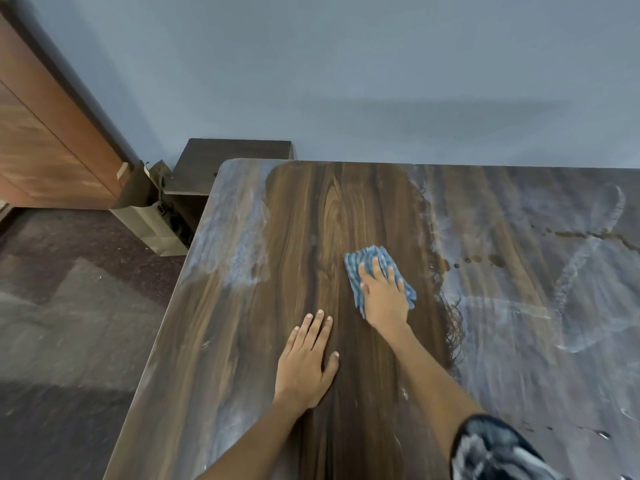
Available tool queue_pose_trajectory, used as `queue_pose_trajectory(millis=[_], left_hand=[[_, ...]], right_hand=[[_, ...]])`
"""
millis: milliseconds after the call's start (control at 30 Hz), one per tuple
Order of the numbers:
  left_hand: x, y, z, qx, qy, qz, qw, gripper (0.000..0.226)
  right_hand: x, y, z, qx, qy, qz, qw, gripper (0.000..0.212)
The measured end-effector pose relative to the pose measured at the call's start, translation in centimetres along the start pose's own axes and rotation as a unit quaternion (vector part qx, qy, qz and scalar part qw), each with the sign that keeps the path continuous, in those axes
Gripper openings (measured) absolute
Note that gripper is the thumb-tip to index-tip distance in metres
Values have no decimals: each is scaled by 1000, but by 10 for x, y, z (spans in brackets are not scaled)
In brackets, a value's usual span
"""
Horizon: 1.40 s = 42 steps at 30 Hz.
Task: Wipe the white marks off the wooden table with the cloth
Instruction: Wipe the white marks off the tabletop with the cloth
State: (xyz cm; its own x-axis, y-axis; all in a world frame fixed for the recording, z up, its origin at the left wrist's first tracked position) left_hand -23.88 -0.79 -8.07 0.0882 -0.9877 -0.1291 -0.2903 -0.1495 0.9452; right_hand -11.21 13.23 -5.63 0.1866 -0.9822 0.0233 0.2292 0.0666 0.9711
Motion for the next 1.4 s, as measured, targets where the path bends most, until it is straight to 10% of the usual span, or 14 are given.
queue_pose_trajectory(millis=[200, 433, 800, 1067, 1400], left_hand=[[-52, -2, 16, -20, 10, -2, 1000, 67], [-69, -5, 16, -29, 111, -20, 993, 57], [-28, -1, 3, 9, 107, -24, 994, 56], [-22, -2, 8, -7, 69, 4, 998, 58], [7, 3, 6, -4, 72, 2, 997, 56]], right_hand=[[-96, -10, 53, -15, 18, 30, 999, 52], [-59, -20, 87, -15, 283, 88, 955, 46], [-50, 32, -74, 11, -59, 24, 998, 50], [83, -7, -8, 7, 195, 62, 979, 57], [87, 27, -85, 50, -31, 41, 997, 49]])
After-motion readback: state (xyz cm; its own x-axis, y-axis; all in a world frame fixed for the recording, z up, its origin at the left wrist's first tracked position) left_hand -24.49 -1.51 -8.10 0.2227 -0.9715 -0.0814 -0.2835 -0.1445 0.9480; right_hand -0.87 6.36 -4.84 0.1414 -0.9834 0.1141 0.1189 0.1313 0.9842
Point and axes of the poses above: each hand's wrist, its own x-axis away from the middle knuckle, its own y-axis out of the back of the hand, z = x × y, the point moved 4 cm from there along -x, towards the middle knuckle, and after that the axes turned 13 degrees about -z, right-handed, at the moved point
